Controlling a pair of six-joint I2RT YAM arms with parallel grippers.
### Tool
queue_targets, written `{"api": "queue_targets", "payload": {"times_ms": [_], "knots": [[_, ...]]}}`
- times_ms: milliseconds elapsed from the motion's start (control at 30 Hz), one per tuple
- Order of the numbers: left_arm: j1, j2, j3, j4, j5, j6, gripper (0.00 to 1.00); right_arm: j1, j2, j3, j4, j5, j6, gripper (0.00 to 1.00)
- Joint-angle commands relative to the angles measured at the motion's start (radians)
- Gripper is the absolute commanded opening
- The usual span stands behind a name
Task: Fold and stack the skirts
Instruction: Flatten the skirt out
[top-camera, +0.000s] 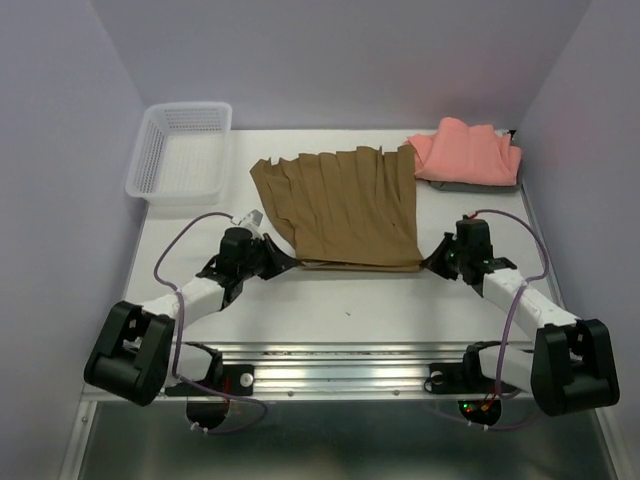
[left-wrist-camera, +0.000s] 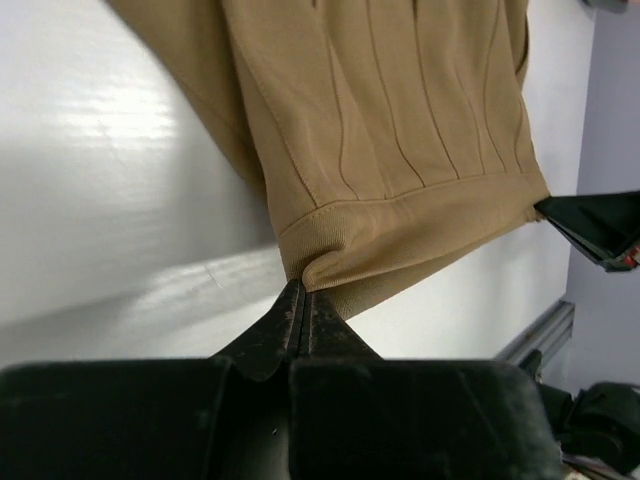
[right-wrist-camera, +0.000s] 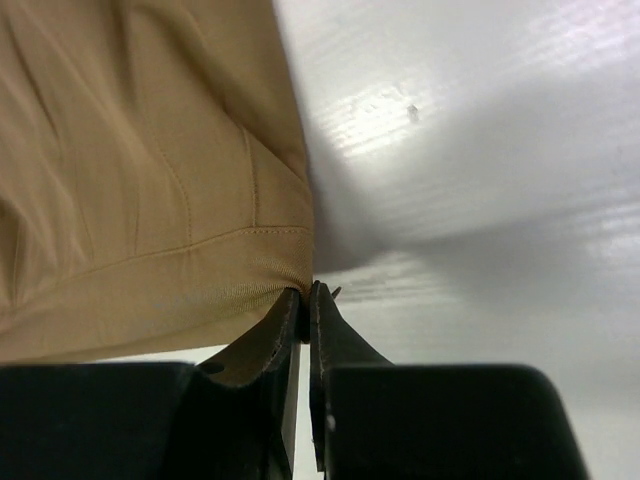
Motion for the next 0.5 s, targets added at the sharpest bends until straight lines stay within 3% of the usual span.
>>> {"api": "queue_targets", "payload": {"times_ms": [0, 67, 200, 233, 267, 333, 367, 400, 467], "knots": [[-0.06, -0.139, -0.054, -0.179, -0.095, -0.027, 0.0, -0.017, -0.049, 0.021, -0.201, 0.212, 0.088, 0.08], [-0.098, -0.211, -0.1, -0.215, -0.079, -0.057, 0.0, -0.017, -0.08, 0.007, -0.215, 0.21, 0.103, 0.09], [-0.168, -0.367, -0.164, -0.369, -0.109, -0.12, 0.28, -0.017, -0.128, -0.022, -0.236, 0.232, 0.152, 0.19], [-0.178, -0.403, -0.174, -0.389, -0.111, -0.133, 0.38, -0.017, -0.137, -0.019, -0.264, 0.235, 0.161, 0.25], [-0.204, -0.472, -0.189, -0.402, -0.095, -0.142, 0.47, -0.017, -0.145, -0.005, -0.278, 0.235, 0.168, 0.53], [-0.224, -0.536, -0.189, -0.468, -0.097, -0.17, 0.9, -0.017, -0.178, 0.013, -0.32, 0.242, 0.162, 0.73], [-0.229, -0.564, -0.186, -0.481, -0.088, -0.173, 0.99, -0.017, -0.194, 0.024, -0.33, 0.246, 0.154, 0.84], [-0.232, -0.61, -0.163, -0.498, -0.082, -0.174, 0.99, -0.017, -0.226, 0.041, -0.333, 0.249, 0.143, 1.0], [-0.232, -0.638, -0.128, -0.502, -0.086, -0.17, 0.99, -0.017, -0.252, 0.062, -0.325, 0.238, 0.093, 1.0]]}}
